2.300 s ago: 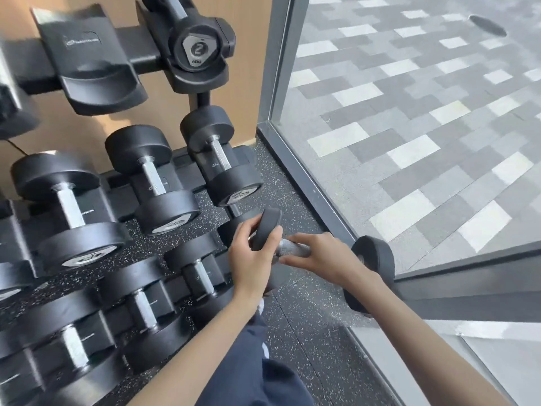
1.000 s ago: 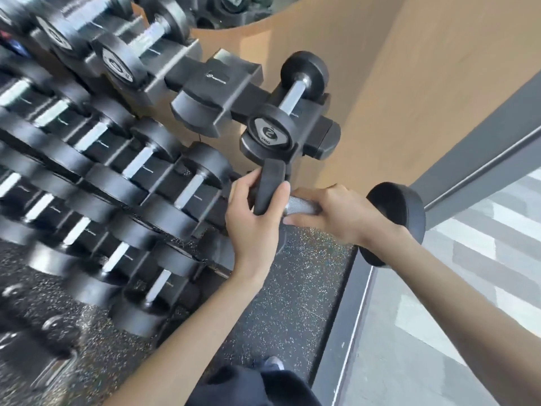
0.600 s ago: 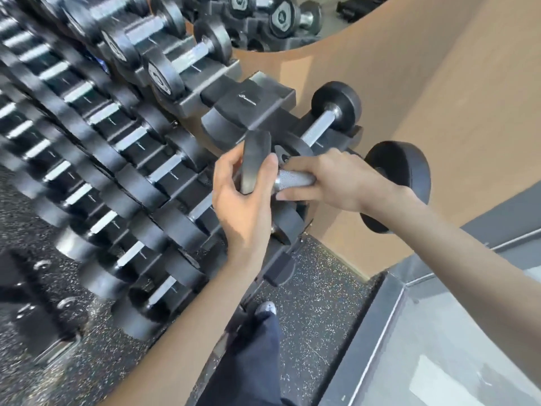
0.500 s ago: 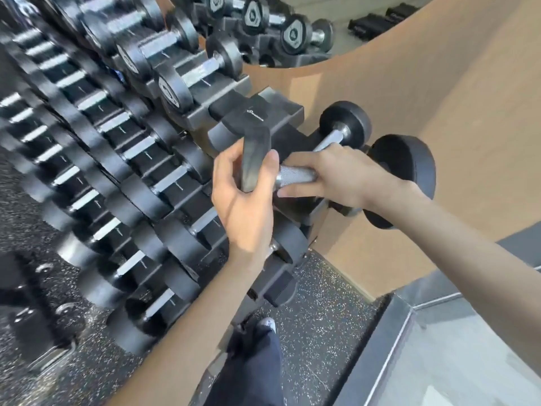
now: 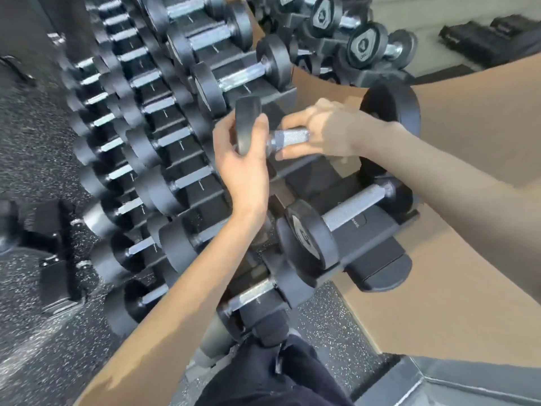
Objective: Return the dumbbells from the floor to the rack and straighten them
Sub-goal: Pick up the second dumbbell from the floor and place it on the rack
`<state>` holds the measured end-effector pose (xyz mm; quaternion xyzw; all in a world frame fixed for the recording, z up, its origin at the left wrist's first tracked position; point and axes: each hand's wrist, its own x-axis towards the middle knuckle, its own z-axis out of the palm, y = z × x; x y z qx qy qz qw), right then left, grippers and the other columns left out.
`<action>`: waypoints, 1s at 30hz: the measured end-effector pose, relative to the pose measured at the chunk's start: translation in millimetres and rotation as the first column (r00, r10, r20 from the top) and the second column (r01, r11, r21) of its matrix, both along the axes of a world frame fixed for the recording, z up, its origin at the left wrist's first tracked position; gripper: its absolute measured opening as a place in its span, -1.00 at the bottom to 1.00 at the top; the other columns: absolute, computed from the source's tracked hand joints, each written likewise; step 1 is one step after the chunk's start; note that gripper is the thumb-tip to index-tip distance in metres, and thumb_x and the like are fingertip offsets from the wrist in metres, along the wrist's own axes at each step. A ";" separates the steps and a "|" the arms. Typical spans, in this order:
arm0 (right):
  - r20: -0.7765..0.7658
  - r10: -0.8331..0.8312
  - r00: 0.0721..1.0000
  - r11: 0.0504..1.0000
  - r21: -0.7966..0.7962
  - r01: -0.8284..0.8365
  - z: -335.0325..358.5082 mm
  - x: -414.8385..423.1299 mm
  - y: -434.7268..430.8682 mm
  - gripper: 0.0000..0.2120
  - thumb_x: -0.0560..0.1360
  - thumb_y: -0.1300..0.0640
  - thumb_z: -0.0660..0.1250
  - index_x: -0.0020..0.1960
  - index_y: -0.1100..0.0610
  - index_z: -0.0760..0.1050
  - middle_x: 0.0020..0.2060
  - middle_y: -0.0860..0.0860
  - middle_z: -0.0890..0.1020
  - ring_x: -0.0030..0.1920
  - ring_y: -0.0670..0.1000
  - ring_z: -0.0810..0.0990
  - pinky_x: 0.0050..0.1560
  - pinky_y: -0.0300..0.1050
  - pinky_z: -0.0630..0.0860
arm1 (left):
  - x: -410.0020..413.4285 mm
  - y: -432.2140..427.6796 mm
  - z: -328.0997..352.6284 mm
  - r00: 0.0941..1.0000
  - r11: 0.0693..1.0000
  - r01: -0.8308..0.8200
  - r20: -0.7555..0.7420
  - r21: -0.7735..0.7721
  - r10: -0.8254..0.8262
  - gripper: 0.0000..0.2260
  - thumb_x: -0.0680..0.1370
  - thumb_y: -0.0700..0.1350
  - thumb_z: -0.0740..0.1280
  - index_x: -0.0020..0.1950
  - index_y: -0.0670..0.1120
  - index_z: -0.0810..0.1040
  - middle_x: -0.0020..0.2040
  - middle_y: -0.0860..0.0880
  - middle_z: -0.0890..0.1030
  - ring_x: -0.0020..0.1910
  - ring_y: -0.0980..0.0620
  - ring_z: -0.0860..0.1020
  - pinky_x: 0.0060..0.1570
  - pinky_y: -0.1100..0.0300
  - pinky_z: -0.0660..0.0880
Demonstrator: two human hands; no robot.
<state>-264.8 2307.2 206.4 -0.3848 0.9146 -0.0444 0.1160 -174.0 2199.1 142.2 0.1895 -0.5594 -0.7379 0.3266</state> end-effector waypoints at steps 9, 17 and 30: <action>0.072 0.223 0.972 0.974 0.020 -0.225 -44.2 -78.8 -10.3 -0.39 0.28 -0.42 0.20 0.19 -0.08 0.46 -0.43 -0.07 0.54 -0.50 -0.07 0.52 -0.38 -0.16 0.42 | -64.0 8.9 -41.7 0.979 0.975 -0.162 0.147 0.151 0.140 -0.76 0.49 -0.04 0.41 0.06 0.11 0.39 -0.02 0.36 0.41 -0.03 0.50 0.40 0.09 0.43 0.25; 0.189 0.278 0.942 0.954 0.062 -0.294 -83.8 -130.2 -29.0 -0.58 0.26 -0.45 0.25 -0.09 -0.17 0.50 -0.43 -0.05 0.58 -0.50 -0.01 0.54 -0.39 -0.12 0.47 | -95.4 8.2 -71.5 0.938 0.932 -0.279 0.275 0.229 0.213 -0.57 0.49 -0.01 0.40 0.31 -0.07 0.41 0.17 0.13 0.42 0.19 0.19 0.36 0.23 0.26 0.27; 0.085 0.276 0.957 0.949 0.131 -0.286 -106.5 -155.4 -36.0 -0.65 0.36 -0.42 0.17 -0.05 -0.21 0.48 -0.40 -0.10 0.51 -0.34 -0.09 0.48 -0.39 -0.14 0.27 | -128.3 6.6 -84.4 0.907 0.918 -0.335 0.337 0.214 0.252 -0.61 0.49 0.01 0.39 0.27 -0.07 0.42 0.05 0.16 0.44 0.09 0.19 0.39 0.11 0.30 0.26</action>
